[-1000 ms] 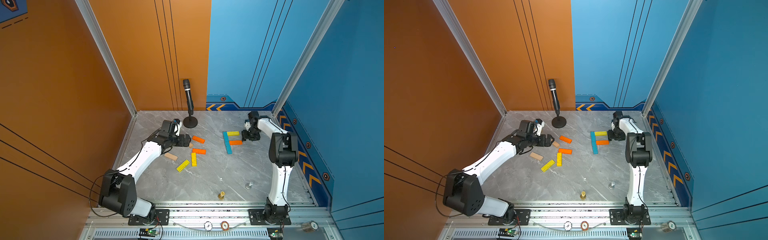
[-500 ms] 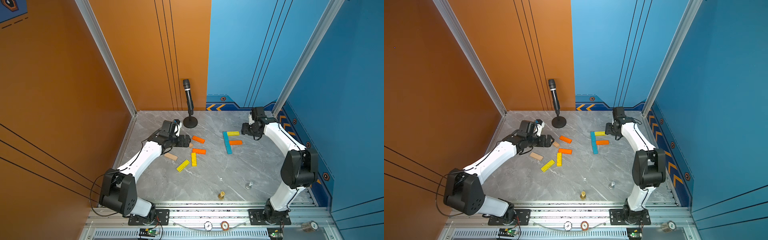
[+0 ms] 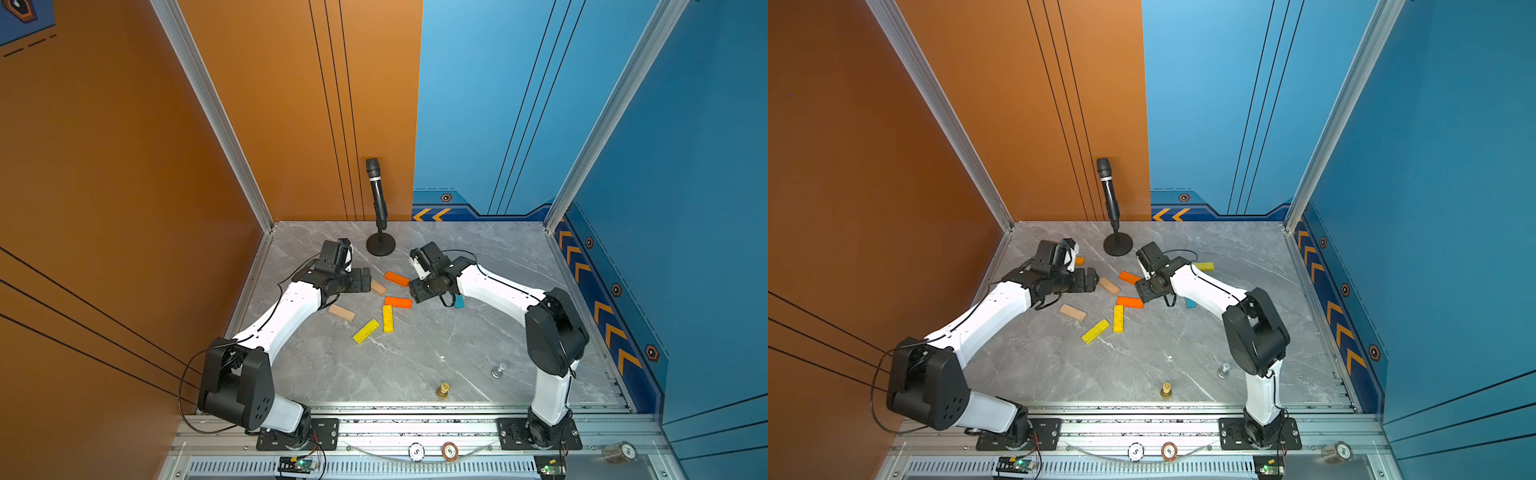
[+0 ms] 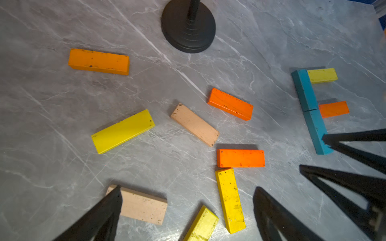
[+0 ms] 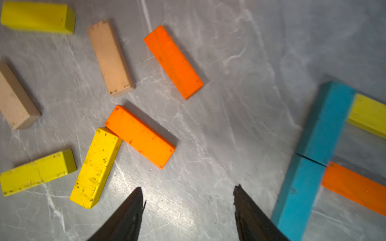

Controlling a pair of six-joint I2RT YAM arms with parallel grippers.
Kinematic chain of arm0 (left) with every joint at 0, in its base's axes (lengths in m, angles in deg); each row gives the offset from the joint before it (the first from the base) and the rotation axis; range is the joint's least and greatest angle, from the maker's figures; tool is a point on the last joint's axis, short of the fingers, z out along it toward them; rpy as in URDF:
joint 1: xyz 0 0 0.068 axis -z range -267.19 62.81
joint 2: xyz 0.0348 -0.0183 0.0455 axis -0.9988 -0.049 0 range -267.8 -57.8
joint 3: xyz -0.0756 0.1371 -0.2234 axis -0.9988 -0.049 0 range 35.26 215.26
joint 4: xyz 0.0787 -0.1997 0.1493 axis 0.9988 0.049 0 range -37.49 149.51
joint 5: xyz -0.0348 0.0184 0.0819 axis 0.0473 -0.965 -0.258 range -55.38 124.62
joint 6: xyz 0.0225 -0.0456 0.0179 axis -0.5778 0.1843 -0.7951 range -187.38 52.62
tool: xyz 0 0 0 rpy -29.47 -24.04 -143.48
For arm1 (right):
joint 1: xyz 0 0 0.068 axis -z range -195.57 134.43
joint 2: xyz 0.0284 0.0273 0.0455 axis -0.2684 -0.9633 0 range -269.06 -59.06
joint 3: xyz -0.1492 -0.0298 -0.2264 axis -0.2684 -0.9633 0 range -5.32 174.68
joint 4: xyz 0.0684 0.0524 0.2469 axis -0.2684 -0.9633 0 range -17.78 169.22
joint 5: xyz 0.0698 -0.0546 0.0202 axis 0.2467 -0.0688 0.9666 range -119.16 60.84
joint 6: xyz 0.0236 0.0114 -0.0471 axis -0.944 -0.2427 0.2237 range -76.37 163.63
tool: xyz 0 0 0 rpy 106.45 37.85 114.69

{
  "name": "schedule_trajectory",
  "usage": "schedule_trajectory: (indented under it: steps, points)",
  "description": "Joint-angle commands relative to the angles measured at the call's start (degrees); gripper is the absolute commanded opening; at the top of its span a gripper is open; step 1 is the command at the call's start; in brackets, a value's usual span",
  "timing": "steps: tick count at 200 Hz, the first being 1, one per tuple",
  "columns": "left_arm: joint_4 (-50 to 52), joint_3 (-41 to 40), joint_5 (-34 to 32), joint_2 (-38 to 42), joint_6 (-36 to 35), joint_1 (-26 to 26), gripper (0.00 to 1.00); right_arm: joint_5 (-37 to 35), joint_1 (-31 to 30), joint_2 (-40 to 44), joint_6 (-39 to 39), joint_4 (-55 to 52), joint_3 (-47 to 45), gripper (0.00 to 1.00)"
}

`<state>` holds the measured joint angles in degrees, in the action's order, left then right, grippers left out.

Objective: Assemble the number 6 with building blocks
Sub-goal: Pick up the building block from the center of the board.

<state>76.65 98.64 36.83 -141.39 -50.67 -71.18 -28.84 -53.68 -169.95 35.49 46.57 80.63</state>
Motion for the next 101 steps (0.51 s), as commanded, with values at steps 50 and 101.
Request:
schedule_trajectory:
  steps: [50, 101]
  points:
    - [1.7, 1.5, -2.1, 2.0, 2.2, -3.5, 0.98, 4.9, -1.7, -10.0, 16.9, -7.4, 10.4, 0.66]
    - [1.4, 1.5, -0.9, 1.9, 2.3, -3.9, 0.98, 6.4, -3.4, -15.4, 24.4, -10.4, 16.0, 0.64]
